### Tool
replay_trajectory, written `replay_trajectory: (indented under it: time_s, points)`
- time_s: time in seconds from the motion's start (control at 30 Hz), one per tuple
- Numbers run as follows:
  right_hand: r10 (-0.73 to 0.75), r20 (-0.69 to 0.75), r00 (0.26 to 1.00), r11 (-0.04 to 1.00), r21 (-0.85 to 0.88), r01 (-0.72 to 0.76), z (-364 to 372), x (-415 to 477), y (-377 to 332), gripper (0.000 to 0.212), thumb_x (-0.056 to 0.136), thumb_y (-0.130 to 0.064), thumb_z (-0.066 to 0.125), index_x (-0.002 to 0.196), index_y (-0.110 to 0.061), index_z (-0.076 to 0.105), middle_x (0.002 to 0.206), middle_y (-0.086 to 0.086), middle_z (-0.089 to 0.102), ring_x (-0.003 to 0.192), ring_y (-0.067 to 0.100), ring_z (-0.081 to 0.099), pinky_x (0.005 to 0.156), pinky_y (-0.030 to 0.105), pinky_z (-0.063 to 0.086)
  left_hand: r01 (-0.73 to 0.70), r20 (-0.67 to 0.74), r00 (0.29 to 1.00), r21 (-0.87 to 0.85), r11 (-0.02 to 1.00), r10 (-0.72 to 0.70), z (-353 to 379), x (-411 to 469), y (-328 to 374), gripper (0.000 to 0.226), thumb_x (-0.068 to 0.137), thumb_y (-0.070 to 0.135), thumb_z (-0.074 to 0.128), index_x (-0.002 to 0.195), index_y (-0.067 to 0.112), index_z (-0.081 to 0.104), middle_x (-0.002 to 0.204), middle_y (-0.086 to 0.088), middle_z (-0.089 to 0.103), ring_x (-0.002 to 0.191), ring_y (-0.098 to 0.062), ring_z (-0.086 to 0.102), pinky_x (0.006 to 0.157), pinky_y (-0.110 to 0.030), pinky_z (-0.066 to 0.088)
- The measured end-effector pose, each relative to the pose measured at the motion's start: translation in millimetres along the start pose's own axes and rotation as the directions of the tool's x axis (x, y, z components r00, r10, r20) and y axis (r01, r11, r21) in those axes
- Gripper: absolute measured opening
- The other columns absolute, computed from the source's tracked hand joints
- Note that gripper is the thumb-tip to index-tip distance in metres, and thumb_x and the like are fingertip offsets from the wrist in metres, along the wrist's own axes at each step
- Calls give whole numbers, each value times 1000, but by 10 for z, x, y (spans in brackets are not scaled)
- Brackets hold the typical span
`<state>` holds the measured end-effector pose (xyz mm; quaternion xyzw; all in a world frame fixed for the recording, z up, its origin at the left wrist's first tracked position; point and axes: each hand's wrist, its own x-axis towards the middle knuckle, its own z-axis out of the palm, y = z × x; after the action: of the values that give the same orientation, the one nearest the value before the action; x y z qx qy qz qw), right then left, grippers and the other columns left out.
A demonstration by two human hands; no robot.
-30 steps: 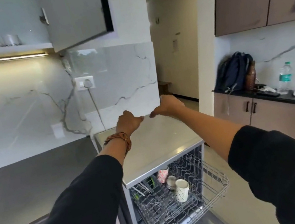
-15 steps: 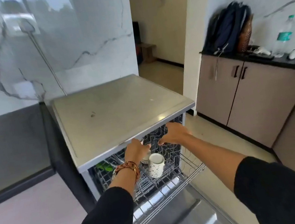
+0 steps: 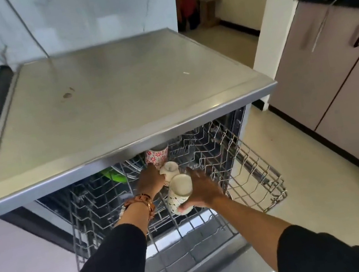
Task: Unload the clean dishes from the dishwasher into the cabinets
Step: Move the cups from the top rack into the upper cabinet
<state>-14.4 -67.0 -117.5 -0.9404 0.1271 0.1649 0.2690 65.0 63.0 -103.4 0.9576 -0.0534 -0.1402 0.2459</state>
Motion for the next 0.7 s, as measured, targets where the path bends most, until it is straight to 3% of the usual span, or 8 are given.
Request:
replay_trajectory:
  time_s: [0.07, 0.23, 0.4, 0.53, 0.7]
  points:
    - [-77, -8, 997, 995, 56, 78, 93, 114, 88, 129, 51, -44, 87, 150, -25, 6, 152, 11, 24, 140, 35, 25, 113, 50, 28, -5, -27, 1000, -13, 1000, 5, 75, 114, 46, 41, 87, 19, 59, 125, 4, 52, 125, -17, 60, 113, -32, 58, 91, -36, 50]
    - [-193, -12, 981, 972, 135, 192, 207, 290, 271, 120, 45, -37, 90, 143, -28, 22, 139, 5, 48, 127, 28, 45, 104, 42, 40, -17, -1, 1000, 7, 1000, 17, 286, 411, 173, 46, 82, 19, 68, 120, 0, 52, 121, -21, 60, 112, -34, 57, 87, -34, 45]
    - [-269, -63, 961, 918, 286, 275, 198, 342, 375, 114, 49, -25, 90, 143, -27, 25, 134, 1, 55, 119, 23, 52, 97, 32, 43, 11, 0, 1000, -16, 1000, -11, 511, 614, 163, 45, 80, 18, 69, 119, 4, 52, 120, -19, 61, 113, -35, 56, 90, -35, 46]
    - [-271, -70, 960, 904, 324, 279, 246, 365, 399, 107, 52, -24, 90, 141, -22, 31, 137, 2, 49, 120, 20, 47, 90, 21, 32, -14, -33, 999, -56, 998, 12, 591, 727, 77, 42, 79, 9, 70, 119, 4, 57, 123, -15, 61, 115, -32, 56, 93, -32, 44]
    - [-250, -74, 965, 897, 358, 260, 276, 399, 371, 96, 50, -24, 91, 131, -19, 39, 127, 2, 53, 113, 21, 50, 87, 26, 39, -62, -106, 993, -126, 990, 48, 644, 761, -2, 34, 81, 8, 69, 114, 3, 62, 122, -15, 63, 115, -29, 55, 96, -32, 41]
